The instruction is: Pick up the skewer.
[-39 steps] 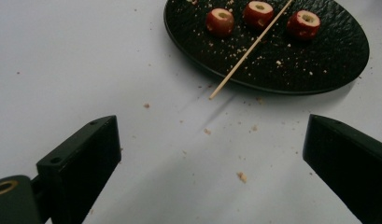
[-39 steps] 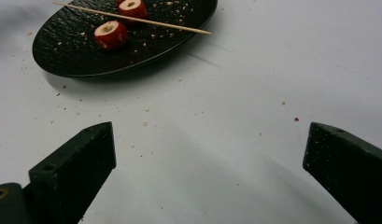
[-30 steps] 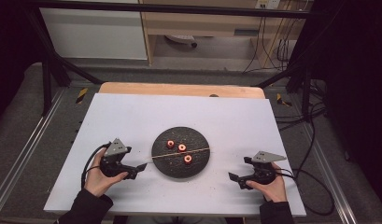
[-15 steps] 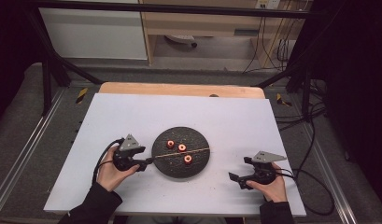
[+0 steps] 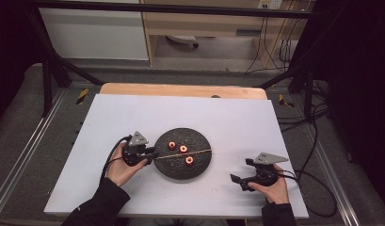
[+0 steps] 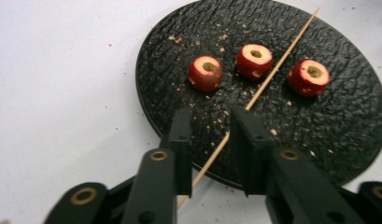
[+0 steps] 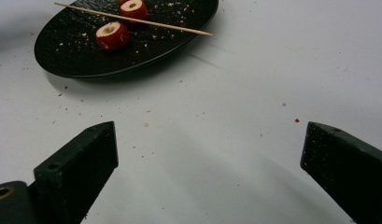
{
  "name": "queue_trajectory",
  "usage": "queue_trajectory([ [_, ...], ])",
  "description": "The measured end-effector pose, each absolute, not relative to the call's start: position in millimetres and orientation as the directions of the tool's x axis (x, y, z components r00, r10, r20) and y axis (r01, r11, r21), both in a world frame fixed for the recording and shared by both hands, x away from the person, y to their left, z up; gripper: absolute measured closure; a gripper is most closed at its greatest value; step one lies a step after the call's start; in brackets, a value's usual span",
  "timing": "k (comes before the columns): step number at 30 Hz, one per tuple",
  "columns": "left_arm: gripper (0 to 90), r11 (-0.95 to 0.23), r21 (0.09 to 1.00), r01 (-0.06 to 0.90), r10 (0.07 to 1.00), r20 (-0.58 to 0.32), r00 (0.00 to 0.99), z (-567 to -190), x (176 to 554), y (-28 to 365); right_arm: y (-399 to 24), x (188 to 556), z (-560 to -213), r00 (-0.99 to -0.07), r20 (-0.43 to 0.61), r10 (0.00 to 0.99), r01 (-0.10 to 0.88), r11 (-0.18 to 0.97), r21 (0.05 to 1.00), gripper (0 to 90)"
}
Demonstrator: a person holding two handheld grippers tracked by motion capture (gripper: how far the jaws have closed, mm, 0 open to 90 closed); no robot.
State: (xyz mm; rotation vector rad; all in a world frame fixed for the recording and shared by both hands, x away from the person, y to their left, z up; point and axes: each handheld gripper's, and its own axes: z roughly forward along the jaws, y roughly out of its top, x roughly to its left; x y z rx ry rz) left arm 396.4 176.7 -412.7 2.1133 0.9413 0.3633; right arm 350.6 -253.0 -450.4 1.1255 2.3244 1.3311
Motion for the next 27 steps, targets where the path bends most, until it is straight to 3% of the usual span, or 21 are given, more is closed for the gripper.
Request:
queue_trajectory([
  [11,89.6,-0.447,0.727,0.521,0.728,-0.043,0.684,-423.0,405.6,167.7,-252.0,350.8,-451.3,-0.677,0.163,0.718,0.506,0.293,0.811,4.8],
  [27,89.7,-0.505,0.693,0.515,0.684,-0.043,0.728,-429.3,401.5,162.3,-252.4,350.6,-451.1,-0.678,0.161,0.717,0.504,0.294,0.812,4.8],
])
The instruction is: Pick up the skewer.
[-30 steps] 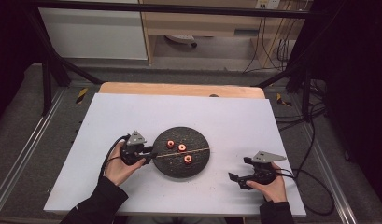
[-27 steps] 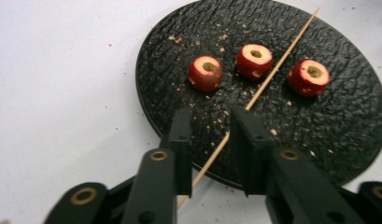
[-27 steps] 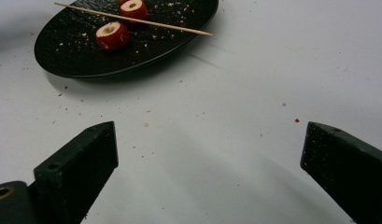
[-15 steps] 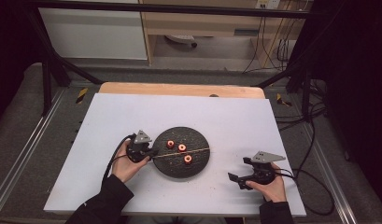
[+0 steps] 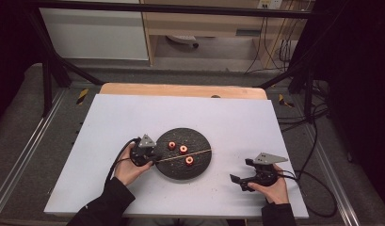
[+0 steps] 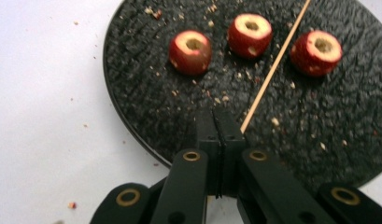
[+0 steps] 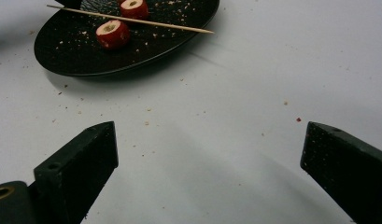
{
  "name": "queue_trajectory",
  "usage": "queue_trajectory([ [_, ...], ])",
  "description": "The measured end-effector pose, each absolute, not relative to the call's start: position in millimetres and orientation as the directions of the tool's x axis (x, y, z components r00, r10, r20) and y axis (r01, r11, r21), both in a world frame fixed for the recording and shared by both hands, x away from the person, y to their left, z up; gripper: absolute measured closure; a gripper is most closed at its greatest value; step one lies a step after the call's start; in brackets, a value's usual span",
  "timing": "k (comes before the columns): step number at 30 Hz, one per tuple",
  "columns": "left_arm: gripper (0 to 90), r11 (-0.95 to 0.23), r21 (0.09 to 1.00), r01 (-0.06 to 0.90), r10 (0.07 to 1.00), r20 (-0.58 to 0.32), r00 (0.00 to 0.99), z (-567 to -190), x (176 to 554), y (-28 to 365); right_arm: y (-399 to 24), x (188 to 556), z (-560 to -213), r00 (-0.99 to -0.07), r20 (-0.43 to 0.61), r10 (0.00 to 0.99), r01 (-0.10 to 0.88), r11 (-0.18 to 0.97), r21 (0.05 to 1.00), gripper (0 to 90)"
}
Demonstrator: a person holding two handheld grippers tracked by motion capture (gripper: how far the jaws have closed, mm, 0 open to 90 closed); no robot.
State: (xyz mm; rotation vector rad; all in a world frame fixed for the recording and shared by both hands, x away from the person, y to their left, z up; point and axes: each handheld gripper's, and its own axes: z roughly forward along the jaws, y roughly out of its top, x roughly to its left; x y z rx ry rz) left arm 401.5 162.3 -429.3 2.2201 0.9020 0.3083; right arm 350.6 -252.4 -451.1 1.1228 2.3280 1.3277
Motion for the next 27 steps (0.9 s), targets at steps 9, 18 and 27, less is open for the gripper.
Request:
queue_trajectory([
  [9,89.7,-0.525,0.690,0.498,0.652,-0.051,0.757,-429.7,391.6,159.3,-251.9,350.6,-451.5,-0.677,0.163,0.717,0.507,0.295,0.810,4.7],
  [18,89.8,-0.546,0.686,0.481,0.619,-0.057,0.784,-430.1,382.7,151.9,-252.1,350.4,-451.3,-0.678,0.163,0.717,0.506,0.294,0.811,4.7],
  [27,83.3,-0.569,0.676,0.469,0.603,-0.046,0.797,-417.1,383.5,147.8,-252.0,350.3,-451.4,-0.677,0.164,0.717,0.508,0.295,0.809,4.5],
])
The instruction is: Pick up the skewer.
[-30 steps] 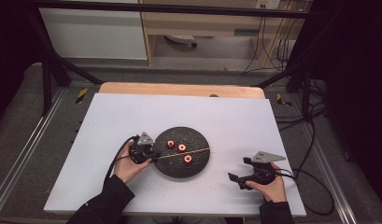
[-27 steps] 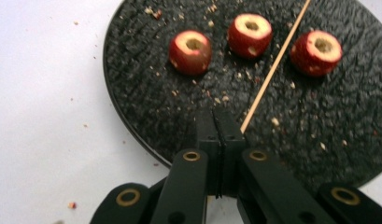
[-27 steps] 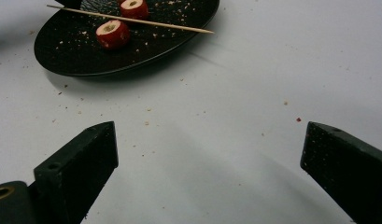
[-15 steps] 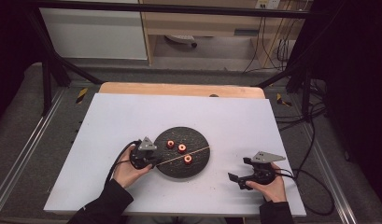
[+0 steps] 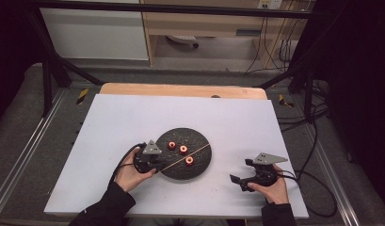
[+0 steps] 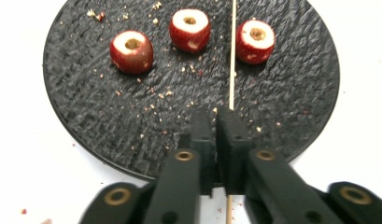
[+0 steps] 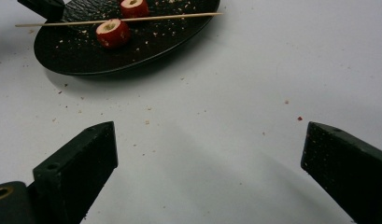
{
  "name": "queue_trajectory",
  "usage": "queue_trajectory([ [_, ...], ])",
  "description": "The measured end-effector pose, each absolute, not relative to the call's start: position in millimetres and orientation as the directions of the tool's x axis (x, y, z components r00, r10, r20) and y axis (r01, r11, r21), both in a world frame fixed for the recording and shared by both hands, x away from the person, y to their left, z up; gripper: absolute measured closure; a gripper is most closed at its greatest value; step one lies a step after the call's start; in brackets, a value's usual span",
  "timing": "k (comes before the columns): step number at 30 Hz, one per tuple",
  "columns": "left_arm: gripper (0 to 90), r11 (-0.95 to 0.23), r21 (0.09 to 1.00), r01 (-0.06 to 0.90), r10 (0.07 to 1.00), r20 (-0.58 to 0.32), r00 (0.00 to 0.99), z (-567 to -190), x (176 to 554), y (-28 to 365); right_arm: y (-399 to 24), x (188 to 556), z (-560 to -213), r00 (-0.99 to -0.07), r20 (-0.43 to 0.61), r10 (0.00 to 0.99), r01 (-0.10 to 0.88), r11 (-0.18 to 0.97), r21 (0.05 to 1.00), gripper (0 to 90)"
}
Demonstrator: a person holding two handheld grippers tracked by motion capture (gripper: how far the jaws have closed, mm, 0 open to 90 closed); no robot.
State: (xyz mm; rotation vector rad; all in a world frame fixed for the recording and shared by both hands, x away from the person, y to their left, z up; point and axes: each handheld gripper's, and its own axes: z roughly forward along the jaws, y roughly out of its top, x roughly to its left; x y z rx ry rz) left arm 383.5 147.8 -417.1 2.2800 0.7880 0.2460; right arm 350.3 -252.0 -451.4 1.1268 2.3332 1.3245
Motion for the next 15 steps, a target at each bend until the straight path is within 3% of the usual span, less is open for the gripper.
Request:
queue_trajectory([
  [3,71.7,-0.597,0.652,0.467,0.586,-0.043,0.809,-409.2,386.1,144.3,-252.0,350.4,-451.4,-0.677,0.164,0.717,0.508,0.295,0.809,4.4],
  [8,62.4,-0.626,0.625,0.466,0.573,-0.035,0.818,-405.0,389.5,136.3,-251.8,350.2,-451.4,-0.677,0.167,0.716,0.510,0.294,0.809,4.4],
  [15,59.9,-0.664,0.566,0.488,0.572,-0.036,0.820,-410.4,395.2,120.4,-251.8,350.4,-451.7,-0.681,0.162,0.715,0.508,0.301,0.807,4.4],
])
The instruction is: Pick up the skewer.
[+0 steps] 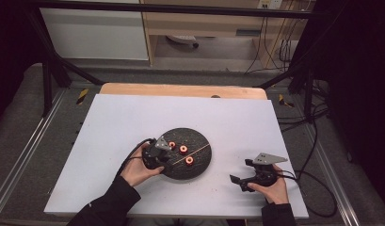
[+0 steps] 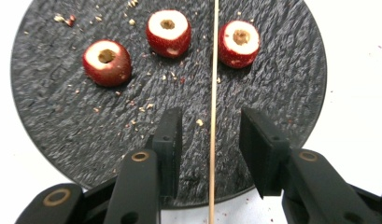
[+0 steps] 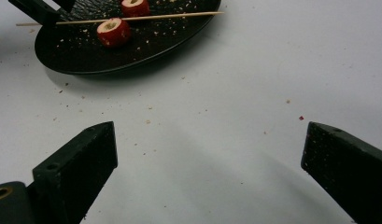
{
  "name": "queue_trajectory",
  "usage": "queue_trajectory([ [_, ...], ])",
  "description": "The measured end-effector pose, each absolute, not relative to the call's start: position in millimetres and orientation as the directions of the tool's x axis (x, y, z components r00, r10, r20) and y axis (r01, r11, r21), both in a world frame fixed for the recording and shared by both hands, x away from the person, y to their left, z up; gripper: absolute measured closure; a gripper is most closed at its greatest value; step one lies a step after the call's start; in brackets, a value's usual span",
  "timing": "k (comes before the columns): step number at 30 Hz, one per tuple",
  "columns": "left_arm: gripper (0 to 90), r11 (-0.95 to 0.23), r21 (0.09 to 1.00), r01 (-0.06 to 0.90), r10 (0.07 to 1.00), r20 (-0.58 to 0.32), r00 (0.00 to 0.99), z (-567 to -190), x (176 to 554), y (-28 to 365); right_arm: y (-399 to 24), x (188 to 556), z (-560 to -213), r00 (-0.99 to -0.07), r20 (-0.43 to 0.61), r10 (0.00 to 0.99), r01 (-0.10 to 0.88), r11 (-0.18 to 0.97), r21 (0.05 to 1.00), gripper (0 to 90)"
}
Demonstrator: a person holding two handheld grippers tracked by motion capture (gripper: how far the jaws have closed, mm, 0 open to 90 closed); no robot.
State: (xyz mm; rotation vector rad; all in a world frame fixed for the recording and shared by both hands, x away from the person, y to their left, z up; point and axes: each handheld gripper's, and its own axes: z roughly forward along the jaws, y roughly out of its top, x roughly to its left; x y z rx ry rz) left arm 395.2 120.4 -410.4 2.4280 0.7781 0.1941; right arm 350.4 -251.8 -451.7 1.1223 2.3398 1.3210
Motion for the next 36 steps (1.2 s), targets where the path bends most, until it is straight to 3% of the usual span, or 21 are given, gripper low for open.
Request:
queue_trajectory([
  [5,61.2,-0.678,0.543,0.495,0.574,-0.028,0.818,-411.9,397.4,115.7,-251.6,350.3,-451.7,-0.680,0.164,0.715,0.510,0.300,0.806,4.4],
  [10,70.5,-0.694,0.516,0.502,0.568,-0.037,0.822,-412.6,398.5,111.3,-251.5,350.3,-451.8,-0.681,0.164,0.714,0.510,0.301,0.806,4.3],
  [18,77.7,-0.731,0.478,0.487,0.548,-0.015,0.836,-414.2,398.3,104.9,-251.5,350.3,-451.8,-0.681,0.164,0.714,0.510,0.301,0.806,4.3],
  [36,87.9,-0.741,0.477,0.473,0.543,0.010,0.839,-411.8,394.0,102.6,-251.6,350.0,-451.7,-0.679,0.166,0.715,0.513,0.301,0.804,4.2],
])
